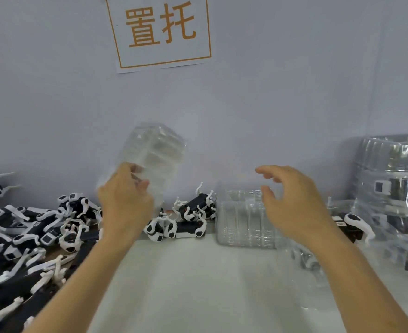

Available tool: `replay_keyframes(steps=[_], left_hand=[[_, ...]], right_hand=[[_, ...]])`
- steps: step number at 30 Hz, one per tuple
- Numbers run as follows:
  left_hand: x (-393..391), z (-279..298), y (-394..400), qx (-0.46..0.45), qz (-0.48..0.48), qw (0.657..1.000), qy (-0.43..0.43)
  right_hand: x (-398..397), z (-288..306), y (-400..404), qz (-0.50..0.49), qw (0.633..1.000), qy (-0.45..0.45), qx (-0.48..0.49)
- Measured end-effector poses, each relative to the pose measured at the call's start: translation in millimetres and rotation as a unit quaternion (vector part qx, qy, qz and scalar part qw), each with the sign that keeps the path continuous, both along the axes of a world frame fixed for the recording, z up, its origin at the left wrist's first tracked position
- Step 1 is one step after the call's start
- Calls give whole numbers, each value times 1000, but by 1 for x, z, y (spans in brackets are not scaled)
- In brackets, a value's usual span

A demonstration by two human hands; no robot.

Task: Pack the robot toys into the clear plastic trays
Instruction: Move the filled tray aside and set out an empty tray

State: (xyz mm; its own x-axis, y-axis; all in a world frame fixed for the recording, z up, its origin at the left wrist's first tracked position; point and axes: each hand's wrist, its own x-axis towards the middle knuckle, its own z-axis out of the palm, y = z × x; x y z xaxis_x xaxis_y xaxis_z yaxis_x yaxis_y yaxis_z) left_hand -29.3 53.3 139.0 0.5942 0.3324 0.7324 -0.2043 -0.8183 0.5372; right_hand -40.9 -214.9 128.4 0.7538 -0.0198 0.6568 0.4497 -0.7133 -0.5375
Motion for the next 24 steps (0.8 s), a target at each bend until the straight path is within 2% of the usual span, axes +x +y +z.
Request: replay_keyframes(steps=[3, 6, 8, 11, 15, 24], left_hand=[[-10, -8, -35, -191, -123, 974, -7], [-11, -26, -61, -314, -232, 920, 4], [-9, -36, -73, -362, -274, 891, 21], [-7, -40, -77, -390, -297, 870, 51], [-8, -38, -75, -407, -306, 858, 66], [-14, -33, -73, -412, -324, 845, 103]], right_hand=[[-3, -1, 24, 83, 994, 38, 54], [-5, -7, 44, 147, 981, 81, 96], [-3, -11, 49, 148, 978, 76, 123], [1, -11, 43, 132, 974, 76, 165], [1, -9, 35, 198, 932, 132, 272], [1, -11, 31, 278, 860, 227, 363]])
